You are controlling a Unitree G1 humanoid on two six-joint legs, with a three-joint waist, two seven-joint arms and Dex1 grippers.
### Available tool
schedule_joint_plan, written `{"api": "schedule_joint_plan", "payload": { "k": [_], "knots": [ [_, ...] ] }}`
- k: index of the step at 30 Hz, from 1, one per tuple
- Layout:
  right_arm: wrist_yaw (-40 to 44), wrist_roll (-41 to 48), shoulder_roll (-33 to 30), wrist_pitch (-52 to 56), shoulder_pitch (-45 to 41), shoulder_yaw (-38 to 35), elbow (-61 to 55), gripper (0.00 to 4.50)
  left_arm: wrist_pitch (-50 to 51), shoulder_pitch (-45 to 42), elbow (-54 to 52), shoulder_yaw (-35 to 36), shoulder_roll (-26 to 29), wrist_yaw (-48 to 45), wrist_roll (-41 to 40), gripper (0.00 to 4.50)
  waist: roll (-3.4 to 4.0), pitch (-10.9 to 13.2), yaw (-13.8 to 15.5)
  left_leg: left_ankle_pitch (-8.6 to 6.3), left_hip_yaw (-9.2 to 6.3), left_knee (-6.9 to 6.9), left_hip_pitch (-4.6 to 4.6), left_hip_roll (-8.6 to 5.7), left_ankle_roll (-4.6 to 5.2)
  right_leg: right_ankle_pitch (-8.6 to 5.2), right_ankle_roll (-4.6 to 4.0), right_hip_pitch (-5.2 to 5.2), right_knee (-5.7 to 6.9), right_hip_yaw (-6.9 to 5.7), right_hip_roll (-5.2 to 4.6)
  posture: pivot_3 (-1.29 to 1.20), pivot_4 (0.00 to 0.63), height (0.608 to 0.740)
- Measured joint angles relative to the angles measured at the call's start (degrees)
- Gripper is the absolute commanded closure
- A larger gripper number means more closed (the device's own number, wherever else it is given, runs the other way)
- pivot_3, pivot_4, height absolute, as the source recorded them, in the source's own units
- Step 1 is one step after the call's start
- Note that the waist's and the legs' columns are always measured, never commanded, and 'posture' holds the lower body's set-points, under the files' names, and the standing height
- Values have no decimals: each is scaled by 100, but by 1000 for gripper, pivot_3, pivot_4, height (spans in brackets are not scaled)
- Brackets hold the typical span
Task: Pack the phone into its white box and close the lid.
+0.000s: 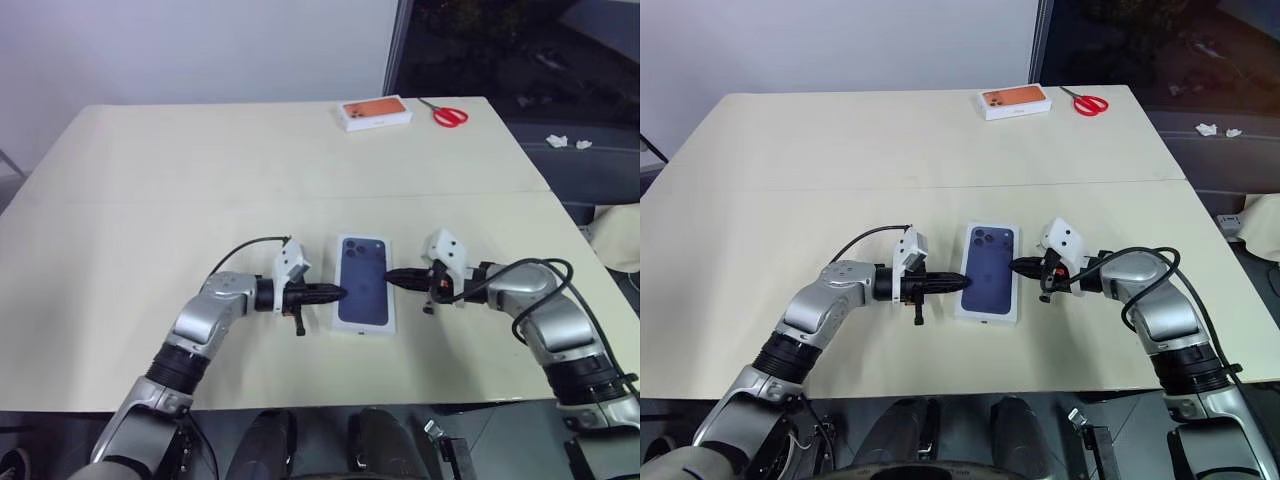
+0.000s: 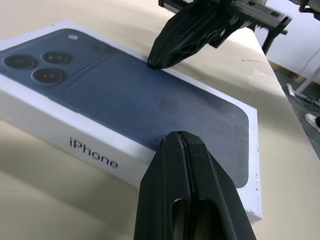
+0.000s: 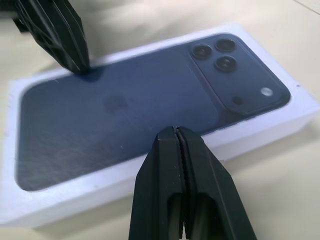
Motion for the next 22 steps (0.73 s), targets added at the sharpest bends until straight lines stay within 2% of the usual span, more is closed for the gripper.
{"api": "schedule_joint_plan", "payload": {
  "k": [3,7,8,10,11,17,22],
  "knots": [
    [64,412,34,342,-350,-252,-1,2188,318,47,3,504,237,170,-201,3752,0,1,6,0,-1,2,-36,0,0,1,1,-42,11,-1,1,0,150,740],
    [212,573,28,321,-668,-315,-35,190,445,39,-3,1188,751,202,-413,1842,-1,1,17,1,-3,8,-78,0,-2,1,1,-81,12,-5,1,0,150,740],
    [272,569,27,246,-707,-306,11,0,452,47,-25,1346,1009,145,-463,1341,-3,3,16,2,-3,10,-86,0,-2,2,1,-89,13,-5,1,0,150,740],
    [399,559,-33,124,-723,-305,174,0,463,80,-111,1712,1410,20,-552,242,-2,5,15,2,0,10,-88,-6,-2,2,0,-90,12,-4,-7,0,150,740],
    [472,554,-58,83,-731,-303,240,0,469,147,-201,1895,1548,-39,-635,55,-1,6,16,2,1,10,-88,-8,-2,2,1,-90,11,-3,-11,0,150,740],
    [952,444,-289,-377,-739,-293,547,0,332,1209,-570,2663,1947,-158,-905,55,2,7,17,1,0,5,-86,-8,-2,2,-1,-90,8,-3,-16,0,150,740],
    [1313,453,-518,-723,-290,-429,605,0,-220,2246,-656,3236,2169,-178,-807,55,2,10,25,1,0,2,-87,-3,-3,2,-5,-90,8,-5,-17,0,150,740]
  ]
}}
